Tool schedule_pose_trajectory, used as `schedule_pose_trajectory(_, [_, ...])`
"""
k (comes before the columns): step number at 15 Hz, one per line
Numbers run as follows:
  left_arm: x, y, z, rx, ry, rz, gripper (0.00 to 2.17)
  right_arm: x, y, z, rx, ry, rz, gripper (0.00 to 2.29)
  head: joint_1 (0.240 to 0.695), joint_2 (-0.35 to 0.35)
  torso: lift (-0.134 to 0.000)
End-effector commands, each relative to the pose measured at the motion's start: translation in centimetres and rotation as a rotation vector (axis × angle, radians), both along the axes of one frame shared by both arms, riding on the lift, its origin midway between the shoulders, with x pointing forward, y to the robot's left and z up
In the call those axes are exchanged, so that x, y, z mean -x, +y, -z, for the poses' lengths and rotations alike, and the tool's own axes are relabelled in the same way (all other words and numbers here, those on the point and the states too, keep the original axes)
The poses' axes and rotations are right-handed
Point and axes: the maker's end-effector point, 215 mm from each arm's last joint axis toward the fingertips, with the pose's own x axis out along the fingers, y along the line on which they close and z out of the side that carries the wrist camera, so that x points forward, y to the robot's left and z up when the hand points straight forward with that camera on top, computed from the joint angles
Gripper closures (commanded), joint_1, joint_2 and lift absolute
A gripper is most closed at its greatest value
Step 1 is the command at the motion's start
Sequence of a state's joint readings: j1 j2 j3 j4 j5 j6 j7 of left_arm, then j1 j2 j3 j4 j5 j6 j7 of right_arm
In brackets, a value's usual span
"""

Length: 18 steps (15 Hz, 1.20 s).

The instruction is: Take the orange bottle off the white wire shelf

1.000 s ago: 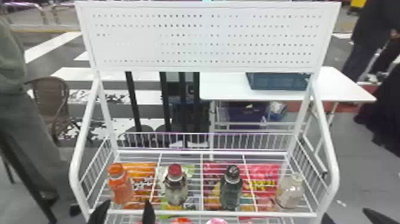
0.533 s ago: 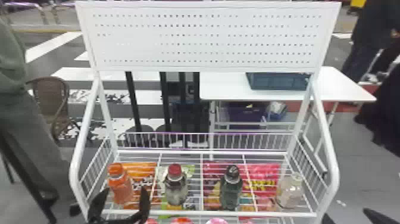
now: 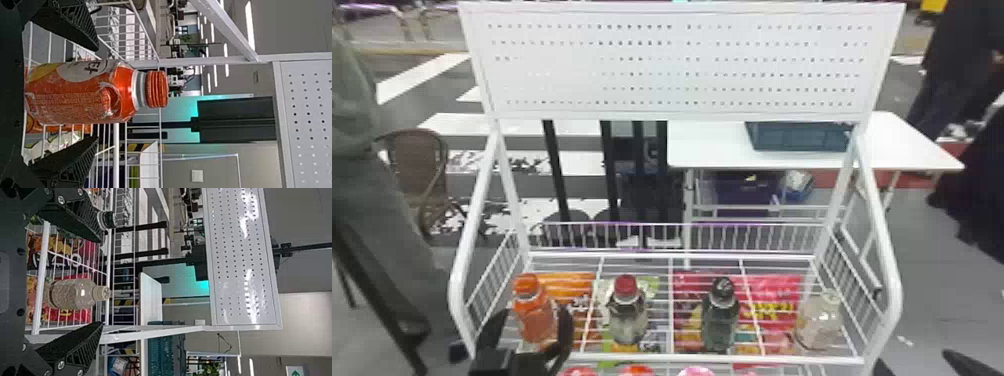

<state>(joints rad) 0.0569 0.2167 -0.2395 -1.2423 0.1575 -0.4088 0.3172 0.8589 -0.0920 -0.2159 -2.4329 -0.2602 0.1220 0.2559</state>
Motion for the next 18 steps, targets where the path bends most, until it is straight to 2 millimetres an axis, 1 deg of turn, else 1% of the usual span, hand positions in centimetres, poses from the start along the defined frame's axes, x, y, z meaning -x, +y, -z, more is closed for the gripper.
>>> schedule_pose_trajectory(1, [-1.2,0.0,-0.5,0.001,-0.007,0.0,0.09,0.0,-0.1,0.1,0.004,0.002,0.002,0.15,0.499,0.0,0.0])
schedule_pose_trajectory(5, [-2.6,0.4,-0.5,-0.004,0.0,-0.001,0.09,0.1,-0.3,0.2,0.007,0.006,0.004,0.15,0.499,0.0,0.0])
schedule_pose_trajectory(6, [-2.9,0.4,-0.6,-0.002,0.0,0.001,0.14,0.1,-0.3,0.3,0.006,0.007,0.004,0.15,0.499,0.0,0.0])
schedule_pose_trajectory(8, [-3.1,0.5,-0.7,0.003,-0.002,0.001,0.36,0.1,-0.3,0.3,0.007,0.006,0.004,0.15,0.499,0.0,0.0])
schedule_pose_trajectory(9, [-3.1,0.7,-0.8,0.003,-0.003,-0.003,0.55,0.1,-0.3,0.3,0.007,0.006,0.004,0.15,0.499,0.0,0.0])
schedule_pose_trajectory(10, [-3.0,0.8,-0.7,0.003,-0.002,-0.005,0.68,0.1,-0.3,0.3,0.005,0.006,0.004,0.15,0.499,0.0,0.0])
schedule_pose_trajectory(14, [-2.6,0.9,-0.5,0.004,0.002,-0.008,0.7,-0.1,-0.2,0.4,0.002,0.005,0.004,0.15,0.499,0.0,0.0])
schedule_pose_trajectory(15, [-2.4,0.9,-0.7,0.008,-0.004,-0.009,0.69,-0.1,-0.2,0.4,0.001,0.004,0.004,0.15,0.499,0.0,0.0])
schedule_pose_trajectory(17, [-1.9,0.1,-2.4,0.021,-0.038,0.004,0.69,-0.2,-0.2,0.4,0.002,0.005,0.004,0.15,0.499,0.0,0.0])
schedule_pose_trajectory(18, [-1.3,-0.3,-3.7,0.029,-0.058,0.012,0.69,-0.2,-0.2,0.4,0.0,0.004,0.004,0.15,0.499,0.0,0.0])
